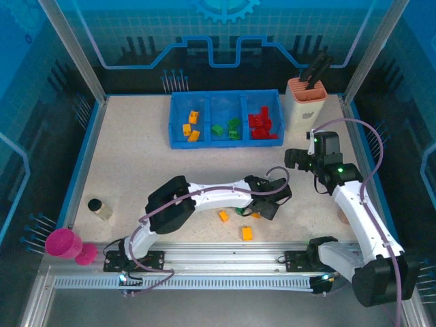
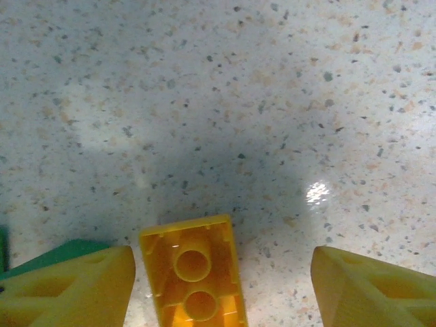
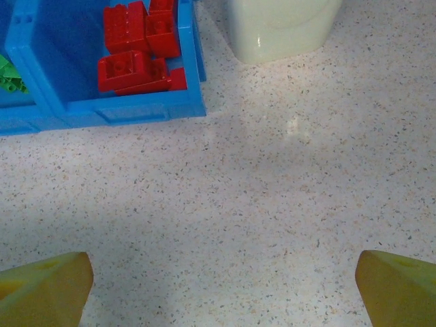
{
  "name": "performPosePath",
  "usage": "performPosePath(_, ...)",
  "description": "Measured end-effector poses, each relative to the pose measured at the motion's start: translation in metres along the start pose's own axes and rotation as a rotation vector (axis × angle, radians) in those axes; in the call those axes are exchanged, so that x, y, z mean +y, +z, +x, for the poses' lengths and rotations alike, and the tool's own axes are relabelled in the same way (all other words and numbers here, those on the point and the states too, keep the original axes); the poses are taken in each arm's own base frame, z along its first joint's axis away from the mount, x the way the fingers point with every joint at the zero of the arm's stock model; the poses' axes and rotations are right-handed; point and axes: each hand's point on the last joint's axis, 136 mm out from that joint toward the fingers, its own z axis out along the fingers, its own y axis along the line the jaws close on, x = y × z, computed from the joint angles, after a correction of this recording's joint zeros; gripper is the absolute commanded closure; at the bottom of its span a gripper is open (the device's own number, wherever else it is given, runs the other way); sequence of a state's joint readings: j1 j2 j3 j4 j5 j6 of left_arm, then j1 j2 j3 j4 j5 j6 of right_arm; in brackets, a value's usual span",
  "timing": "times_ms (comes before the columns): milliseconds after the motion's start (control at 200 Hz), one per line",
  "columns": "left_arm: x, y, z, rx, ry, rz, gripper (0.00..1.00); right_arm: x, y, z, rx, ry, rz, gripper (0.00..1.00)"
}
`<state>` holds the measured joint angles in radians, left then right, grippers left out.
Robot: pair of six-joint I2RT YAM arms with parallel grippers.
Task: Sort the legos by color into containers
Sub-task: Pick up the lego from the middle-left of the table.
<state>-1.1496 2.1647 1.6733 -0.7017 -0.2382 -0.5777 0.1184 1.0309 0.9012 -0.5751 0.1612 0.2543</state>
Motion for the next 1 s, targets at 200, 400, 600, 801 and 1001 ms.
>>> performPosePath(200, 0.001, 0.015, 0.013, 0.063, 0.008, -0.016, 0.35, -0.001, 0.002, -0.002, -0.001, 0.010, -0.007, 0.00)
performPosePath(400, 0.002, 0.016, 0.015, 0.079, 0.009, -0.021, 0.44, 0.001, 0.002, -0.002, 0.002, 0.013, -0.024, 0.00)
performPosePath(600, 0.008, 0.015, 0.016, 0.085, 0.007, -0.046, 0.61, 0.002, 0.002, -0.002, 0.001, 0.015, -0.032, 0.00)
performPosePath(801, 0.011, 0.016, 0.016, 0.084, 0.001, -0.054, 0.72, 0.002, 0.002, -0.002, 0.001, 0.015, -0.032, 0.00)
performPosePath(1001, 0.025, 0.010, 0.016, 0.063, -0.085, 0.011, 0.76, 0.002, 0.002, -0.002, 0.001, 0.016, -0.031, 0.00)
